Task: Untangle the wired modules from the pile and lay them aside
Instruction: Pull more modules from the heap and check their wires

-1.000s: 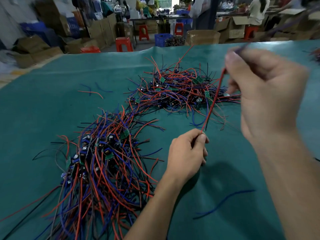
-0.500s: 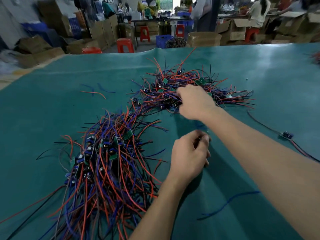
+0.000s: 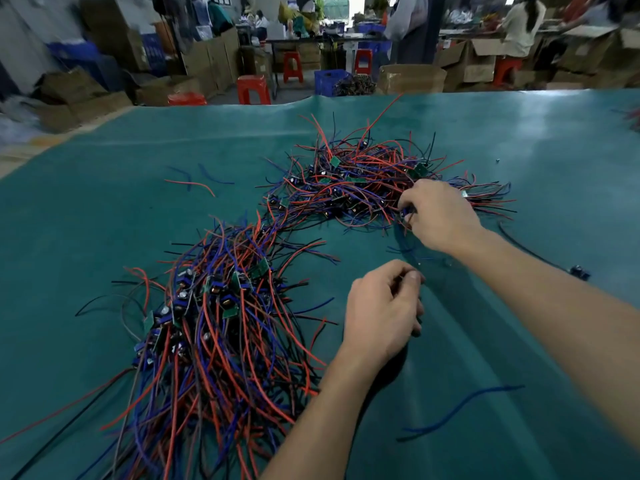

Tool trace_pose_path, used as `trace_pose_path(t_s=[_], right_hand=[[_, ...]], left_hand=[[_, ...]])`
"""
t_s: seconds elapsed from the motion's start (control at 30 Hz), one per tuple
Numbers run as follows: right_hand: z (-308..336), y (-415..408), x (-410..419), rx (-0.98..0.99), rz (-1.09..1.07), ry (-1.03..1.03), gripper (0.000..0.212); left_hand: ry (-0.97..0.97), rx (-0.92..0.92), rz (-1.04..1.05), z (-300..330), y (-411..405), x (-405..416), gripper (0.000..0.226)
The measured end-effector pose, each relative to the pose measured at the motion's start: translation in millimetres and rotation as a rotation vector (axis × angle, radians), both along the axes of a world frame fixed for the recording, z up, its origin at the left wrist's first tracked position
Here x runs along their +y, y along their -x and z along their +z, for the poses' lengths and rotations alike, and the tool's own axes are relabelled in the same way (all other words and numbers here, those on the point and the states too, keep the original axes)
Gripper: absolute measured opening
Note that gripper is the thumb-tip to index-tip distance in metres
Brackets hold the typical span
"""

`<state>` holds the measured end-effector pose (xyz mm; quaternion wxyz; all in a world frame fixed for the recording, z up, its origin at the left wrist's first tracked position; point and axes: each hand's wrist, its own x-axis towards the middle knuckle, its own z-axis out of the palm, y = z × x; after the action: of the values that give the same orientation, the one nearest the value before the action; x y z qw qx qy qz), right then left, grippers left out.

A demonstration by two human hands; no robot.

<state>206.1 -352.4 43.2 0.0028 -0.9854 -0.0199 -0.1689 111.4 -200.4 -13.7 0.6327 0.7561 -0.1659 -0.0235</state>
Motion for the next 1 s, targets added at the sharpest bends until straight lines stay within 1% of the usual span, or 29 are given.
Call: trace_pose_path(t_s=[0.1,0.23,0.3,0.33,0.37,0.43,0.47,0.5,0.57,0.63,0.7,0.8,0.87,0.93,1.0], right_hand=[[9,14,-5,-0.029,0.053,-0.216,0.017],[22,48,-7,-0.090,0.075,-0.430,0.010],[26,67,-4,-0.101,0.075,-0.599,0.006],[28,75,-2,-0.091,0.078,-0.738,0.005],[29,84,1,-0.066,0.089,-0.922,0.006],[31,101,5,0.015,0.149,-1.351,0.006],[30,108,5,0.064,0.187,-1.543,0.006],[28,113,4,0.109,0.230,-1.711,0.010],[19,123,4,0.194,0.323,-1.997,0.020],[9,128,3,0.265,0.378,-2.210,0.029],[3,129,0,0.293,0.394,-2.307,0.034],[3,129,-13,0.267,0.468,-2.378,0.047],[3,129,-20,0.227,0.518,-2.434,0.046],[2,130,-24,0.194,0.562,-2.475,0.043],[0,130,-23,0.168,0.524,-2.441,0.040]], left_hand=[[0.004,0.012,0.001,0,0,0,0.020],[0.025,0.020,-0.013,1,0,2,0.020],[0.028,0.015,-0.011,1,0,2,0.019],[0.030,0.007,-0.010,0,0,2,0.018],[0.036,-0.004,-0.008,0,0,2,0.017],[0.049,-0.025,0.006,0,1,3,0.016],[0.058,-0.032,0.015,0,1,3,0.016],[0.072,-0.030,0.025,1,1,2,0.017],[0.104,-0.011,0.041,0,0,2,0.018],[0.132,0.000,0.052,-1,-1,1,0.020],[0.131,-0.009,0.069,-2,-2,1,0.024],[0.183,-0.003,0.091,-2,-2,3,0.022],[0.206,0.017,0.092,-1,-1,4,0.022],[0.188,0.022,0.072,0,0,4,0.024],[0.190,0.036,0.030,1,1,4,0.030]])
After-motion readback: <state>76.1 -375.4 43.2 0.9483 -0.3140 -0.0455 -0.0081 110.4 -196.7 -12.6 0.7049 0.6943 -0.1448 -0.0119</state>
